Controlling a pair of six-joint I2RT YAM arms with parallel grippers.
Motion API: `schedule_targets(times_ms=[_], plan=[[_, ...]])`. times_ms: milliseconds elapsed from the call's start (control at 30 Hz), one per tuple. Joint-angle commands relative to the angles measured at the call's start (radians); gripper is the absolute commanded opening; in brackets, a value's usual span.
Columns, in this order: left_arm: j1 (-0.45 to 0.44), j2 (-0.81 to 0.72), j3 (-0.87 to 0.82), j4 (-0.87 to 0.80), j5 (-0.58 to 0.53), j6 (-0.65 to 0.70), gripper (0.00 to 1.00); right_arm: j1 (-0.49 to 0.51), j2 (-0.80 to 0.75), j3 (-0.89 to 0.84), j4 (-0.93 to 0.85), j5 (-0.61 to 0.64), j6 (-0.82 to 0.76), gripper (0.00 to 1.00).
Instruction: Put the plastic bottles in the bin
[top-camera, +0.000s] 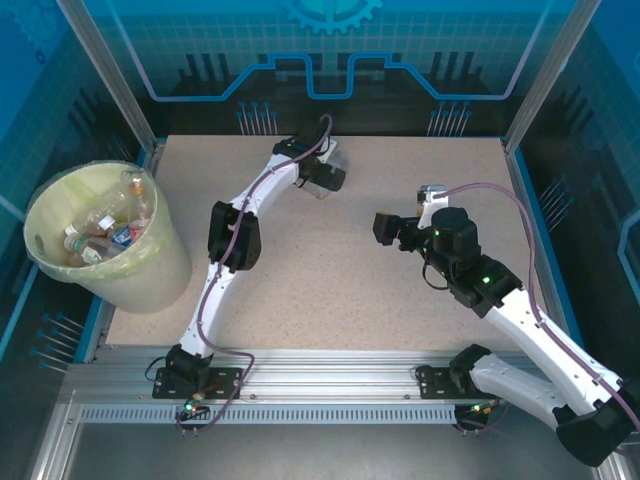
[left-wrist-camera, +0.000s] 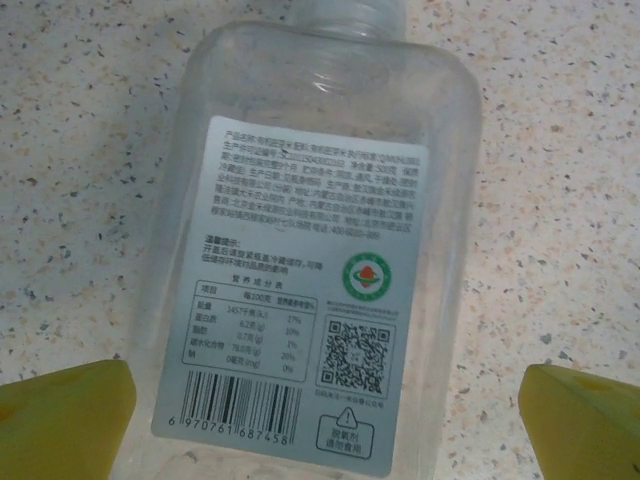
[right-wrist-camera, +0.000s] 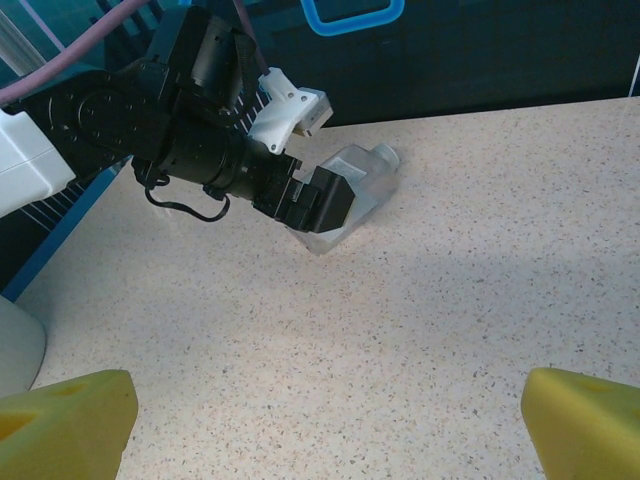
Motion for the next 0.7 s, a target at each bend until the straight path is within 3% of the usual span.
schedule_targets(times_ms=[0, 200, 333, 667], plan=[[0.014, 0.05, 0.034, -0.056, -0.011, -0.019, 0.99, -0.015, -0.02, -0.014, -0.011, 0.022, 0.015, 1.0], [0.006, 0.069, 0.01, -0.083, -0.032, -0.011, 0.98, -0.017, -0.024, -0.021, -0.011, 0.025, 0.018, 1.0], [-0.002, 0.041, -0.042, -0.079, -0.058, -0.013, 0.93, -0.019, -0.024, -0.023, -0.012, 0.025, 0.021, 1.0], [-0.041, -0.253, -0.452, 0.101, -0.16, -0.049, 0.82, -0.02, -0.027, -0.032, -0.003, 0.015, 0.04, 1.0]])
